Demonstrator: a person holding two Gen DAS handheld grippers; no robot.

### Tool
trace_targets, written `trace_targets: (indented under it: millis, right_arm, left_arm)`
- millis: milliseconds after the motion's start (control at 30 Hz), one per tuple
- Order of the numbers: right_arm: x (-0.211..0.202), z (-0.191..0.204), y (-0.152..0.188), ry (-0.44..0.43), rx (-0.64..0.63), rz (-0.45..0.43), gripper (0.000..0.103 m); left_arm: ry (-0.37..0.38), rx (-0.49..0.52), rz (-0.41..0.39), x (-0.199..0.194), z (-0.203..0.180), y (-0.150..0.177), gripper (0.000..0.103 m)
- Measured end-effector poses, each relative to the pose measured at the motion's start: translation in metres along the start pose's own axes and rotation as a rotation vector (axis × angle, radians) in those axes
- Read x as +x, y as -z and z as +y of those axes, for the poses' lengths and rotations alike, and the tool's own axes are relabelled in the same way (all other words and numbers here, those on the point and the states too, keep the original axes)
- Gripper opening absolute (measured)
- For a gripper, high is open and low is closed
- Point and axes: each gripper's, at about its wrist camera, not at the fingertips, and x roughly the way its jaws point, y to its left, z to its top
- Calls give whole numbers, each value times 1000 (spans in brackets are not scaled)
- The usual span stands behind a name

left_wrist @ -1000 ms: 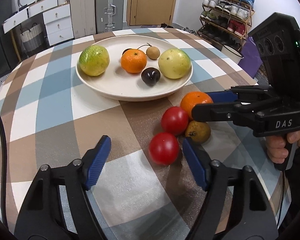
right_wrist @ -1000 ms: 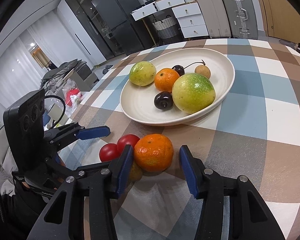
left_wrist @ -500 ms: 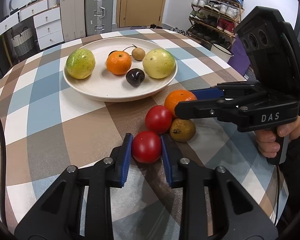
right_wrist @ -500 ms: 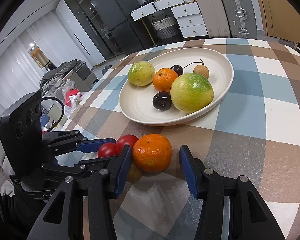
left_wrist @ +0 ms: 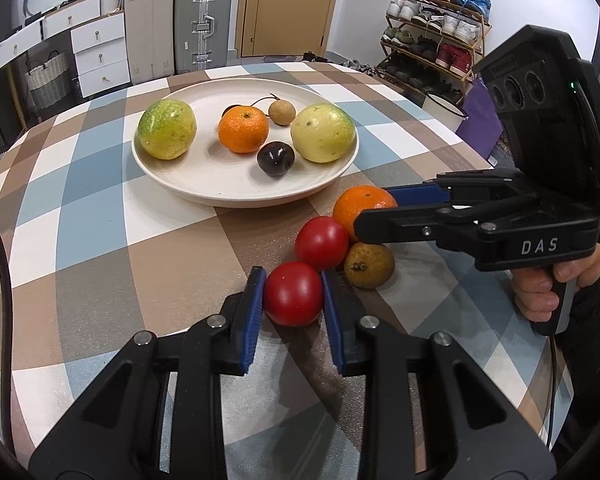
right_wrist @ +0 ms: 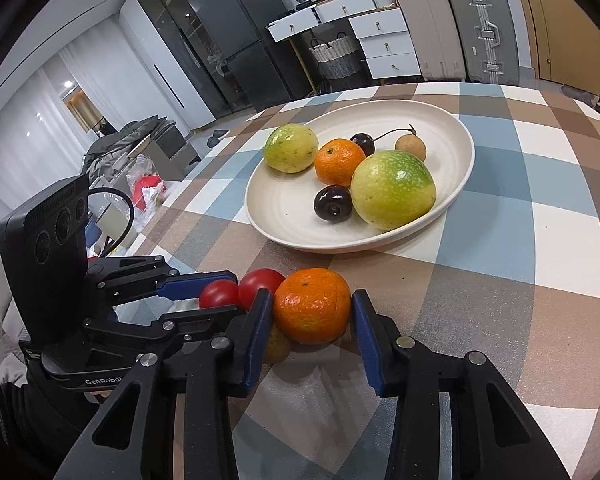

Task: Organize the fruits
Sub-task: 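Carry the orange with the right tool while the left tool carries the tomato, both releasing onto the plate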

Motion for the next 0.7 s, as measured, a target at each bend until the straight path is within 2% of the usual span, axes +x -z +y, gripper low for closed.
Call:
trace_targets:
  millis: [433, 700]
  right_arm:
    - [-7, -3, -1, 2, 10, -35, 40]
    - [-16, -7, -5, 5, 21, -91, 40]
  left_arm:
    - [-23, -34, -47, -7, 9, -3, 25]
    - [-34, -80, -122, -24, 17, -6, 25]
